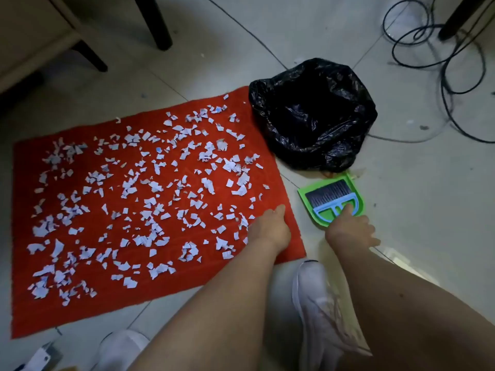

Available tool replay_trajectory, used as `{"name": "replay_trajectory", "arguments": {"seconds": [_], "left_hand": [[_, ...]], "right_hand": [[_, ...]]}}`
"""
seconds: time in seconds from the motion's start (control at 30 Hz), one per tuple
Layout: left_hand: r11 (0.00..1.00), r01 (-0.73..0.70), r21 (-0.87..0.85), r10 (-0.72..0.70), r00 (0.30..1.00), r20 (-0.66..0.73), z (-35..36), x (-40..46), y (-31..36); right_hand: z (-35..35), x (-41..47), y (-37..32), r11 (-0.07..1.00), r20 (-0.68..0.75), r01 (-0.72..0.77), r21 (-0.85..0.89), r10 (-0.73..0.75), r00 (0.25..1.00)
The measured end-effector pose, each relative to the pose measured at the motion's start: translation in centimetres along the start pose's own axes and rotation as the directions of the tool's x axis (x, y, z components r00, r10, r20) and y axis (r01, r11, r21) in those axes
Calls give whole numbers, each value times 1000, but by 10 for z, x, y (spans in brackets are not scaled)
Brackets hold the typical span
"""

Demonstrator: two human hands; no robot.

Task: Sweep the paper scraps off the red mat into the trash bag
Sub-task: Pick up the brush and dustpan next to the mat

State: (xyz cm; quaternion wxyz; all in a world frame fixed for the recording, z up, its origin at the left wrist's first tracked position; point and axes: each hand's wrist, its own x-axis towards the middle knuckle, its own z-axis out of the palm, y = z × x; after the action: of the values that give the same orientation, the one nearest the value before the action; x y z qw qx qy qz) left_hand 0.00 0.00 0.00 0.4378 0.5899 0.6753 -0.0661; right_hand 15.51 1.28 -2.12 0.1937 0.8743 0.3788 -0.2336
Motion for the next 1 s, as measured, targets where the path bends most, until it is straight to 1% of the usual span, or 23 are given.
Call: {"name": "replay_trajectory", "arguments": {"seconds": [0.03, 0.2, 0.33, 0.4, 0.53, 0.63, 0.67, 0.7, 0.77, 0.83, 0.9, 0.93, 1.0], "left_hand": [[1000, 3, 8, -3, 1000, 20, 0, 1, 3], [1000, 9, 3, -9, 999, 37, 7, 10, 9], [1000, 1, 1, -1, 999, 45, 10, 13, 3], [1000, 3, -17, -2, 998, 57, 11, 12, 0], [993, 35, -112, -27, 997, 71, 6, 2, -1], [951, 132, -279, -111, 990, 91, -5, -7, 2], [919, 178, -353, -152, 983, 101, -10, -11, 3], [862, 232, -450, -198, 973, 121, -15, -17, 3], [694, 304, -653, -262, 951, 165, -28, -30, 2], [511, 339, -790, -291, 933, 212, -44, -47, -4], [356, 342, -870, -300, 923, 240, -64, -65, -12], [304, 329, -894, -312, 921, 233, -73, -73, -18], [228, 255, -939, -339, 926, 169, -94, -90, -29]], "right_hand": [[-2, 1, 1, 1000, 29, -21, -9, 22, 999], [5, 16, -2, 999, 113, -31, -11, 32, 993], [7, 19, -4, 996, 143, 3, 94, -16, 990], [6, 11, -6, 985, 118, 7, 172, -27, 993], [-1, -15, -15, 938, 43, 22, 345, -39, 998], [-9, -44, -28, 899, 23, 115, 422, -138, 990], [-11, -55, -34, 882, 24, 155, 446, -184, 983], [-13, -67, -39, 865, 33, 187, 466, -229, 973], [-19, -94, -50, 829, 37, 251, 499, -310, 950], [-26, -122, -61, 791, 29, 319, 521, -390, 920], [-33, -149, -70, 758, 11, 399, 515, -472, 882], [-37, -163, -74, 741, -4, 444, 505, -512, 859], [-45, -187, -80, 708, -52, 538, 457, -582, 811]]}}
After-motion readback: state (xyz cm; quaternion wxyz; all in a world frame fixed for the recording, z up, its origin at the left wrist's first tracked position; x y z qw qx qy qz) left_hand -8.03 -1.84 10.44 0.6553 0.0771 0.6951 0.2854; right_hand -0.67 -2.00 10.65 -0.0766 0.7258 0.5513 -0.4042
